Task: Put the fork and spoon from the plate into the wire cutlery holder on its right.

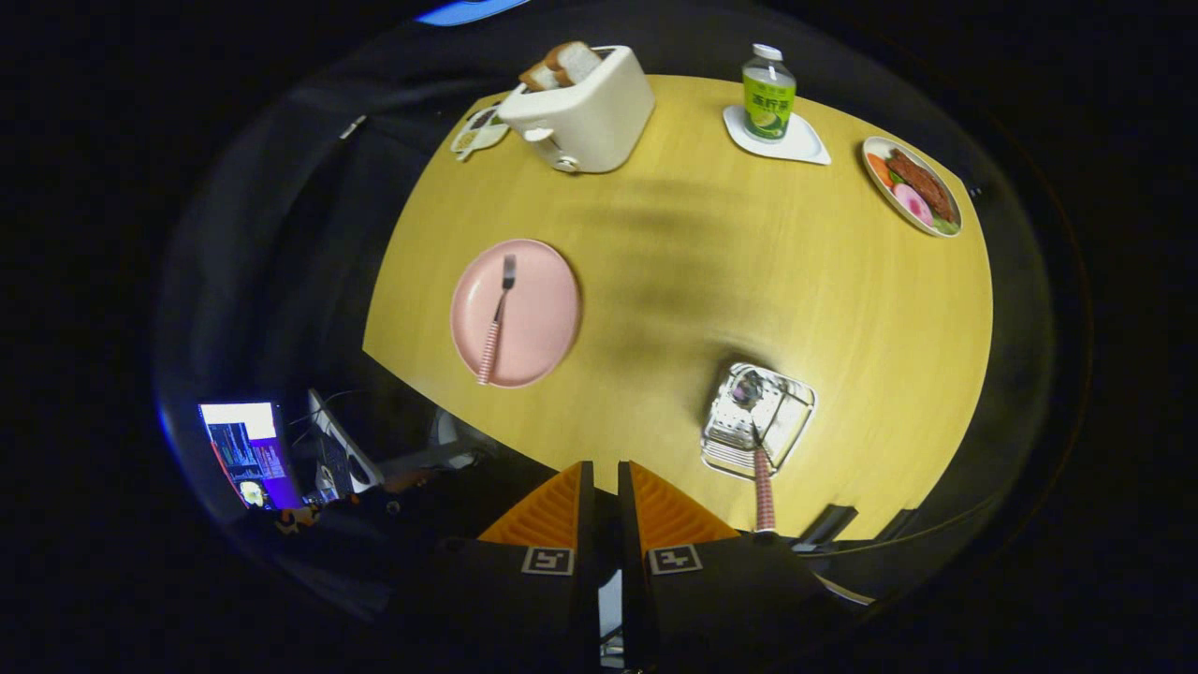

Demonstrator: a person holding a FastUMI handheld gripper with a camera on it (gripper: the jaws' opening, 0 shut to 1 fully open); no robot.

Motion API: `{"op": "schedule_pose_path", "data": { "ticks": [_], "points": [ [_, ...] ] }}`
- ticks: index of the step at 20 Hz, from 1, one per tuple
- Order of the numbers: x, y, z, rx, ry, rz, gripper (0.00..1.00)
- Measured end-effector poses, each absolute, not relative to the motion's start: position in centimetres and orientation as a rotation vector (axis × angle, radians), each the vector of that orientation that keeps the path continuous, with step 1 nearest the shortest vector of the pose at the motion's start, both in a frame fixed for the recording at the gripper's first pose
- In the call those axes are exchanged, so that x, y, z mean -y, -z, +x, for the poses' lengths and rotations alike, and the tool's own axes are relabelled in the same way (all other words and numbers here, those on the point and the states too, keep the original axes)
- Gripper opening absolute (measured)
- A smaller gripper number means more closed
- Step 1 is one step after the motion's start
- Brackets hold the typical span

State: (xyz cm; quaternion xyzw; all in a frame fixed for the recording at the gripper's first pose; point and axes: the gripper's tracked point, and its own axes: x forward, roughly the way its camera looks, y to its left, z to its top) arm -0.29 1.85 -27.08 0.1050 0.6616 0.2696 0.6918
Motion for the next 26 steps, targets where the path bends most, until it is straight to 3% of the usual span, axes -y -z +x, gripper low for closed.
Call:
{"op": "schedule_pose_path", "data": {
  "ticks": [7,12,14,26],
  "points": [
    [-14.1,29.3,0.0,-1.427,-0.694,0.308,0.19],
    [-20.0,34.5,0.6,-1.486,-0.647,0.297,0.20],
    [-21.6,36.5,0.6,-1.519,-0.620,0.294,0.28],
    [-25.2,43.7,0.3,-1.589,-0.495,0.205,0.29]
  ]
}}
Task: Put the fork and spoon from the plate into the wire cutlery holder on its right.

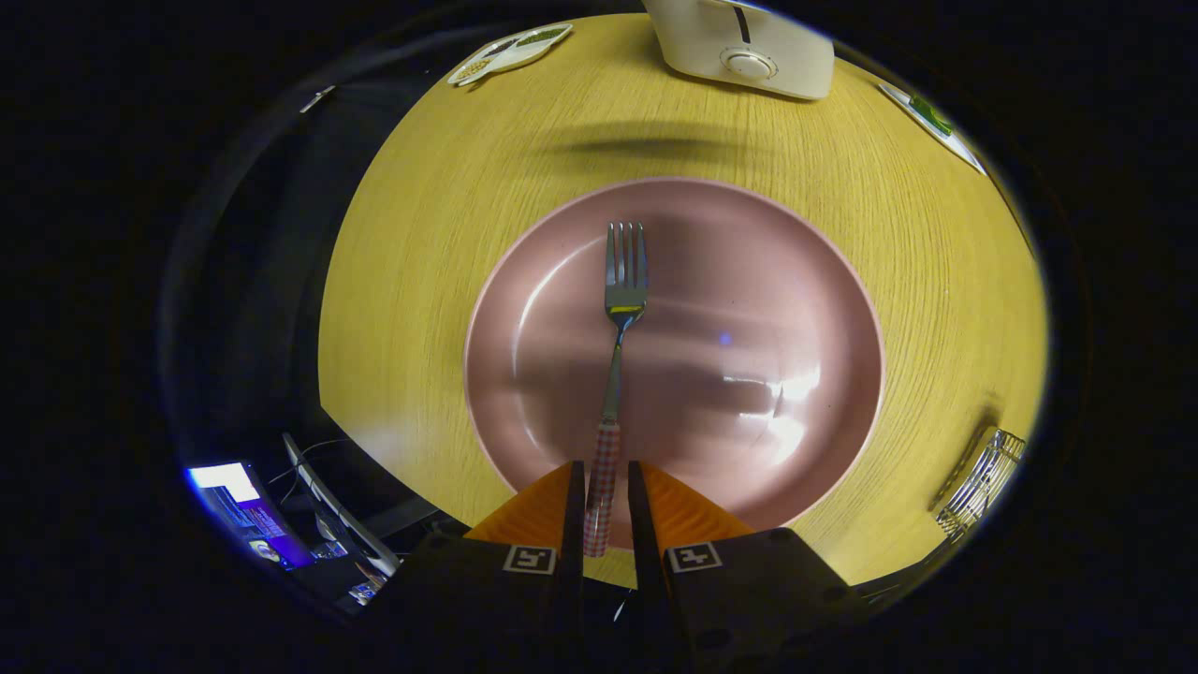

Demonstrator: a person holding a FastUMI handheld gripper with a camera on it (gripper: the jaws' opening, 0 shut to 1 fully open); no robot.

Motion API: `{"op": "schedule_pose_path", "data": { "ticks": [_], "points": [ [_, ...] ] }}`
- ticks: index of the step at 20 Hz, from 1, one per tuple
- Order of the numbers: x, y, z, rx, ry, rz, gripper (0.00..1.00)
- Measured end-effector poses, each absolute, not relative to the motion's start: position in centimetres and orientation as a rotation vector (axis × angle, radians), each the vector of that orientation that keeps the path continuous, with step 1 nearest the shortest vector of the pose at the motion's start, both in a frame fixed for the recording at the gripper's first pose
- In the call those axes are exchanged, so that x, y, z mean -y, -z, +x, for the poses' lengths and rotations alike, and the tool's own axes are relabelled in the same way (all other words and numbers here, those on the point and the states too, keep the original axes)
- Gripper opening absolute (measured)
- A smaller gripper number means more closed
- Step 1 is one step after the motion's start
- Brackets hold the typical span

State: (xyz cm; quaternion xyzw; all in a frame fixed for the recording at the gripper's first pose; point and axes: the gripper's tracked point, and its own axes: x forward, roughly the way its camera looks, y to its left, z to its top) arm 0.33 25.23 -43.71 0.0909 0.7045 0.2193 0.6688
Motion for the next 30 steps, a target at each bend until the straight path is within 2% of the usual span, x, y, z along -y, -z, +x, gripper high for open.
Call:
{"op": "schedule_pose_path", "data": {
  "ticks": [2,4,5,10,19,25,30],
  "points": [
    [-25.3,44.3,0.0,-1.607,-0.495,0.198,0.28],
    [-24.9,44.5,0.2,-1.603,-0.479,0.169,0.14],
    [-24.8,44.3,0.0,-1.607,-0.487,0.161,0.11],
    [-23.8,40.5,0.0,-1.592,-0.568,0.259,0.11],
    [-12.3,28.9,-2.3,-1.506,-0.718,0.232,0.11],
    [-3.5,25.7,-4.7,-1.523,-0.682,0.186,0.11],
    [5.9,26.4,-7.6,-1.710,-0.594,0.083,0.11]
  ]
}}
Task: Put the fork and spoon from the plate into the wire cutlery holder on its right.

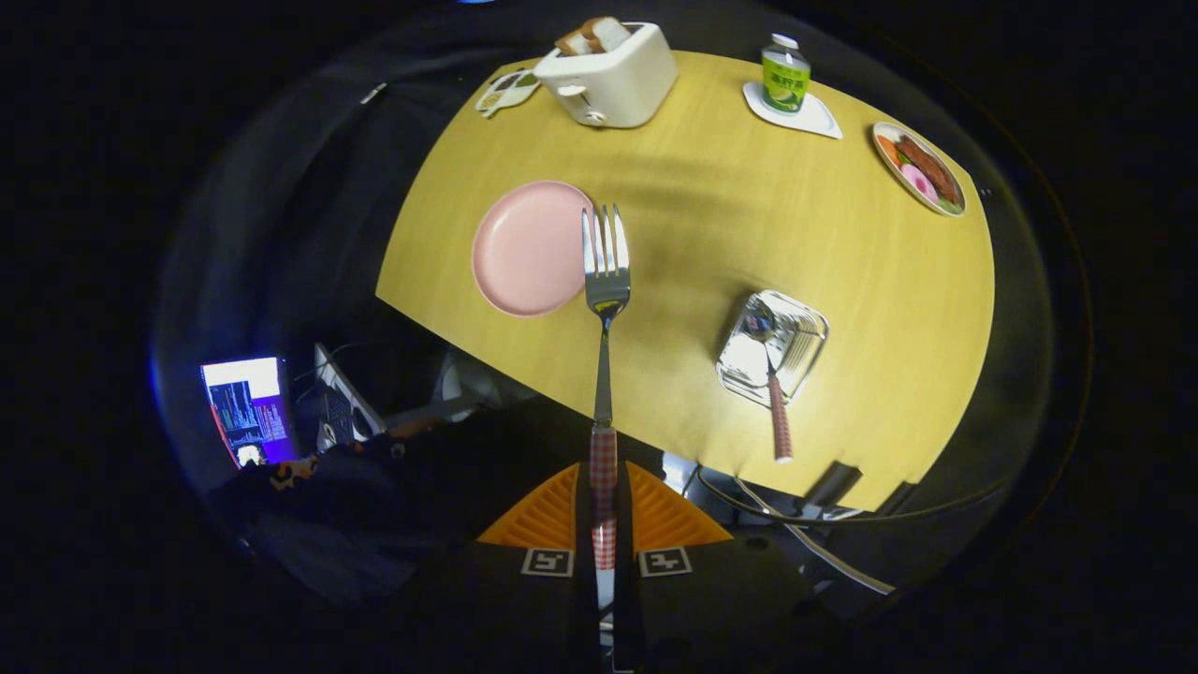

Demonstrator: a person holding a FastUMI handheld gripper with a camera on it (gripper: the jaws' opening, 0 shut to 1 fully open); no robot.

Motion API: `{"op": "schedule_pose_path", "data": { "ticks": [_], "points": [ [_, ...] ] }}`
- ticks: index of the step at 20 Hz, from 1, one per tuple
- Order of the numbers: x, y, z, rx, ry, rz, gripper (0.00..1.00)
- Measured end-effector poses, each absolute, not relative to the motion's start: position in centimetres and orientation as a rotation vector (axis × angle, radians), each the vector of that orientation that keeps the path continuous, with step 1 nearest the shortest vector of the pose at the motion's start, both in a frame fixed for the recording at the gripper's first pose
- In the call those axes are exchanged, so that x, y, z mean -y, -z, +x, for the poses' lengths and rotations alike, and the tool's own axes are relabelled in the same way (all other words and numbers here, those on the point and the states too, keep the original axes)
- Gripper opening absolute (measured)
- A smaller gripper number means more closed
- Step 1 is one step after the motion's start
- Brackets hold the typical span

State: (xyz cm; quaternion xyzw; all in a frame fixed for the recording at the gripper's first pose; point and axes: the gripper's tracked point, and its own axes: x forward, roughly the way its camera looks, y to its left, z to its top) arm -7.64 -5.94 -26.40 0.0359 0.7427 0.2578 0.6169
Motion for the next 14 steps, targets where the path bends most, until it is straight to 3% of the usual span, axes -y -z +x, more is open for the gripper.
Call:
{"op": "schedule_pose_path", "data": {
  "ticks": [4,14],
  "points": [
    [11.6,28.1,-8.6,-1.919,-0.526,-0.050,0.11],
    [13.1,32.2,-6.4,-2.268,-0.448,-0.136,0.10]
  ]
}}
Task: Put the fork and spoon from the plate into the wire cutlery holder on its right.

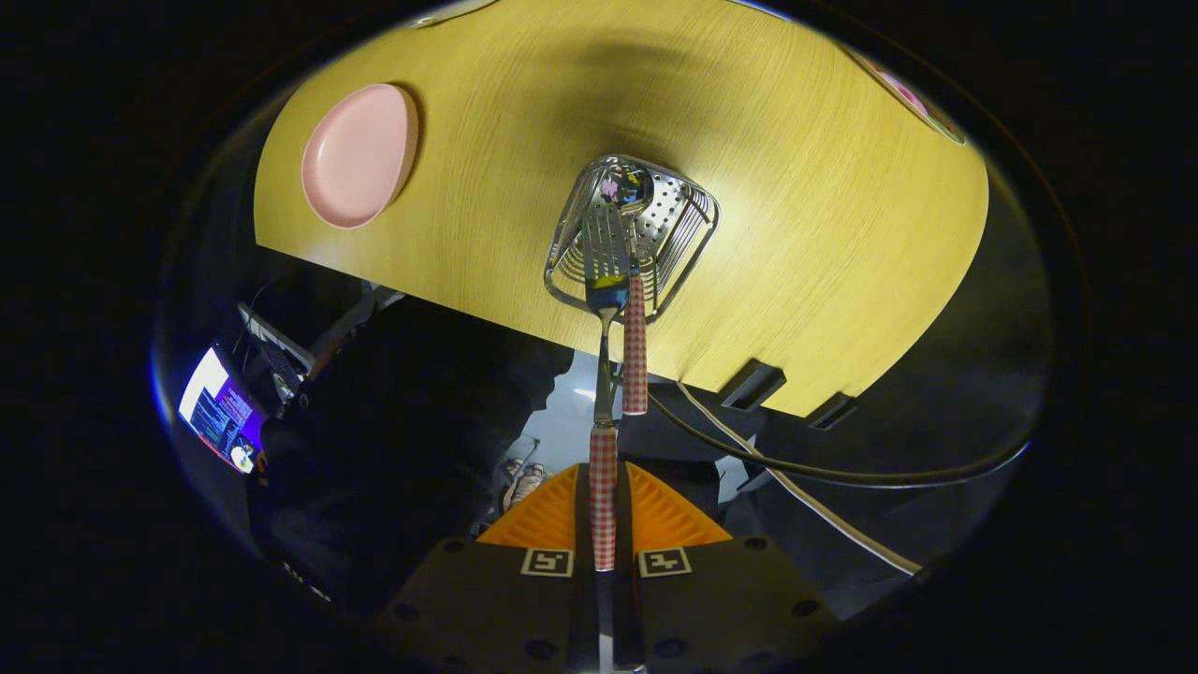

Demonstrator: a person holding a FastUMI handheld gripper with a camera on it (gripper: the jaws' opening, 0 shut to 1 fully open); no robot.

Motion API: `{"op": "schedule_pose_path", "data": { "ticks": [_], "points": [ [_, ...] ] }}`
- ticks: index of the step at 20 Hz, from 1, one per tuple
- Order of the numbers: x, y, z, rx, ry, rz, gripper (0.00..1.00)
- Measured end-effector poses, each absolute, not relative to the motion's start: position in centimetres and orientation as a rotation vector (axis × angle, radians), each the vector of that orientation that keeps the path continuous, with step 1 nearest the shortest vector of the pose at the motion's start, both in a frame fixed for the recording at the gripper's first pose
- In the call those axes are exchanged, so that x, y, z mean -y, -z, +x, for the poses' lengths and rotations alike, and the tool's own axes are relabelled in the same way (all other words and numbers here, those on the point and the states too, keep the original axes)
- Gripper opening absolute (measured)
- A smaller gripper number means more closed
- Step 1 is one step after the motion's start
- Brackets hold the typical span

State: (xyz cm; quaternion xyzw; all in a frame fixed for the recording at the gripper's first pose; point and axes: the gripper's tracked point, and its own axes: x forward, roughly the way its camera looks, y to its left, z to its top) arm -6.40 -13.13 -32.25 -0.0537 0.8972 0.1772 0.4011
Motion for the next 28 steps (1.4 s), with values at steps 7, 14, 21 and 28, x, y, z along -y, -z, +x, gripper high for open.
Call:
{"op": "schedule_pose_path", "data": {
  "ticks": [7,14,21,28],
  "points": [
    [12.9,35.1,-4.9,-2.407,-0.408,-0.136,0.10],
    [12.5,37.0,-3.1,-2.431,-0.410,-0.146,0.11],
    [11.3,37.5,-3.0,-2.389,-0.436,-0.132,0.22],
    [11.3,36.4,-2.7,-2.184,-0.477,-0.046,0.35]
  ]
}}
